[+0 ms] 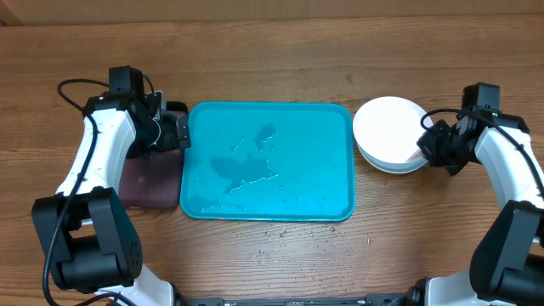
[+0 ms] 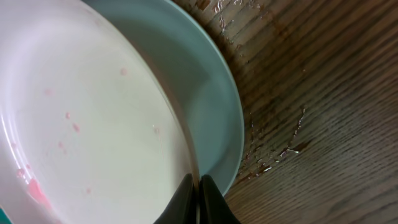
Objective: Clean dirty plates on tray and stack at the side
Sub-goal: 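Open the right gripper to release the plate on the stack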
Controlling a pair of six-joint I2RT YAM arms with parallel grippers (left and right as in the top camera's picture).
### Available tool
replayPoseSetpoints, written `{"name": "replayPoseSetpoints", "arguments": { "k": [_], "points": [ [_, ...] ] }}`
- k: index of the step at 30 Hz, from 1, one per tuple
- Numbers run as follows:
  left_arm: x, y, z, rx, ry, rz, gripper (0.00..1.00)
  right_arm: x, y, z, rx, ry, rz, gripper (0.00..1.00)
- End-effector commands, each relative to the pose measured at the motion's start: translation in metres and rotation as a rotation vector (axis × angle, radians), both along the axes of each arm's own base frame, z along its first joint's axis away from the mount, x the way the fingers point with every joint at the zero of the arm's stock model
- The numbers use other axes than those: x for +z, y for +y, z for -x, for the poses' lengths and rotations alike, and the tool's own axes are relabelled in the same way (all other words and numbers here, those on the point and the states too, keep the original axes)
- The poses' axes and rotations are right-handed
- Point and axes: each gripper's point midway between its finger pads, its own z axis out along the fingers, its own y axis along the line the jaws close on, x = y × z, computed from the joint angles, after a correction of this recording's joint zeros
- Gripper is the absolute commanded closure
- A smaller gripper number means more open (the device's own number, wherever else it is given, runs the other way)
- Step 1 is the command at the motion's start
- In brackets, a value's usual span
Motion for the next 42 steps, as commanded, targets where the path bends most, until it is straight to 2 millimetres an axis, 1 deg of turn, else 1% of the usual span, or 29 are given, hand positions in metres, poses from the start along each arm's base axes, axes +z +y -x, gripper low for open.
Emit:
{"name": "replayPoseSetpoints", "arguments": {
  "k": [1,2,3,5,7,9,10,11,12,13,14,16,21,23,26,31,35,37,42],
  "points": [
    [0.009,-0.004,-0.002,-0.002,-0.022,0.013,0.0,0.007,0.002,-0.002,0.015,-0.034,-0.009,0.88],
    [0.009,-0.005,-0.002,-0.002,-0.02,0.013,0.0,0.007,0.002,-0.003,0.015,-0.038,-0.009,0.72],
    [0.01,-0.005,-0.002,-0.002,-0.02,0.013,0.0,0.008,0.002,-0.004,0.015,-0.039,-0.008,0.6],
    [0.011,-0.005,-0.001,-0.002,-0.02,0.013,0.0,0.008,0.002,-0.004,0.015,-0.041,-0.009,0.57],
    [0.012,-0.005,-0.001,-0.002,-0.025,0.013,0.0,0.008,0.002,-0.005,0.04,-0.048,-0.006,0.57],
    [0.015,-0.004,-0.001,-0.002,-0.033,0.012,0.0,0.01,0.01,-0.009,0.103,-0.075,-0.027,0.59],
    [0.017,-0.005,-0.001,-0.002,-0.039,0.013,0.0,0.013,0.02,-0.012,0.175,-0.108,-0.063,0.64],
    [0.019,-0.005,-0.002,-0.003,-0.045,0.015,0.0,0.017,0.032,-0.015,0.255,-0.145,-0.101,0.67],
    [0.021,-0.006,-0.002,-0.004,-0.051,0.018,0.0,0.02,0.045,-0.016,0.345,-0.181,-0.139,0.74],
    [0.022,-0.007,-0.002,-0.005,-0.056,0.021,0.0,0.022,0.053,-0.015,0.394,-0.195,-0.159,0.78],
    [0.023,-0.007,-0.003,-0.006,-0.06,0.025,0.0,0.023,0.062,-0.013,0.443,-0.199,-0.173,0.82],
    [0.024,-0.008,-0.003,-0.006,-0.062,0.027,0.0,0.021,0.076,-0.007,0.522,-0.182,-0.168,0.86],
    [0.024,-0.008,-0.002,-0.006,-0.058,0.027,0.0,0.012,0.093,0.009,0.604,-0.094,-0.104,0.96],
    [0.024,-0.008,-0.002,-0.007,-0.058,0.027,0.0,0.007,0.103,0.014,0.642,-0.073,-0.088,0.96],
    [0.024,-0.008,-0.002,-0.007,-0.058,0.027,0.0,-0.001,0.11,0.017,0.672,-0.054,-0.03,0.96],
    [0.024,-0.008,-0.002,-0.007,-0.058,0.027,0.0,-0.017,0.121,0.014,0.692,-0.067,0.054,0.96],
    [0.024,-0.008,-0.002,-0.007,-0.058,0.027,0.0,-0.026,0.131,0.011,0.719,-0.114,0.063,0.96],
    [0.024,-0.008,-0.002,-0.007,-0.058,0.027,0.0,-0.032,0.133,0.011,0.726,-0.127,0.072,0.96],
    [0.024,-0.008,-0.002,-0.007,-0.058,0.027,0.0,-0.044,0.129,0.012,0.702,-0.138,0.095,0.96]
  ]
}}
